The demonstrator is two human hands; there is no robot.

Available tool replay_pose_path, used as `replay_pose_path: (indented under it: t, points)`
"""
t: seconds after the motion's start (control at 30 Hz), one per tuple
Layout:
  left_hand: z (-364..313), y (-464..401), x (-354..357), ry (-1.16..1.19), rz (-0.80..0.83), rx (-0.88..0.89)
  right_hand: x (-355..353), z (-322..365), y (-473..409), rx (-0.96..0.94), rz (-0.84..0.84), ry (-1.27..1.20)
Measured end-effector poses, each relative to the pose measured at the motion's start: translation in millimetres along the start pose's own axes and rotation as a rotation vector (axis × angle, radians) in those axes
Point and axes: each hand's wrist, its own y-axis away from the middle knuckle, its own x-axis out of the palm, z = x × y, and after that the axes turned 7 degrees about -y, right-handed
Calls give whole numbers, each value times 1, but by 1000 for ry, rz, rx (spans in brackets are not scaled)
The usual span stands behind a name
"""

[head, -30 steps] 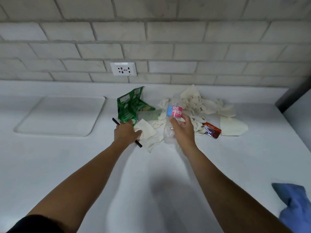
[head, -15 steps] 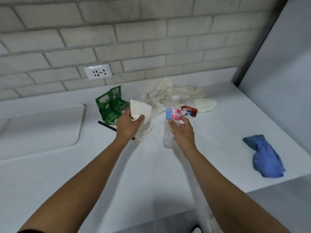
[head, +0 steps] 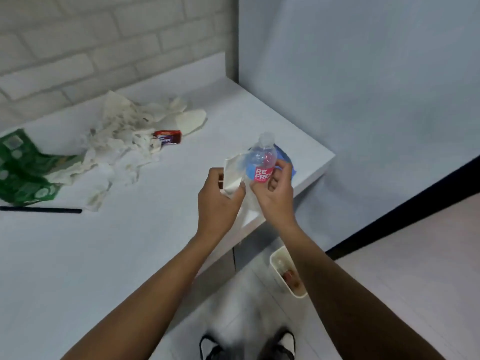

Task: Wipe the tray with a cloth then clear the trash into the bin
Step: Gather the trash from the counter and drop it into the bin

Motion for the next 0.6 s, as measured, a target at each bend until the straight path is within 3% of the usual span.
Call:
replay_pose_path:
  t: [0.23, 0.43, 0.6]
  points:
    - [-1, 81, 154, -42, 223, -37, -152, -71, 37, 130, -227, 185]
    - [62, 128, 244, -176, 375, -225, -216, -156, 58, 305, -217, 379]
    - [145, 145, 292, -369, 433, -308, -243, -246, 62, 500, -72, 531]
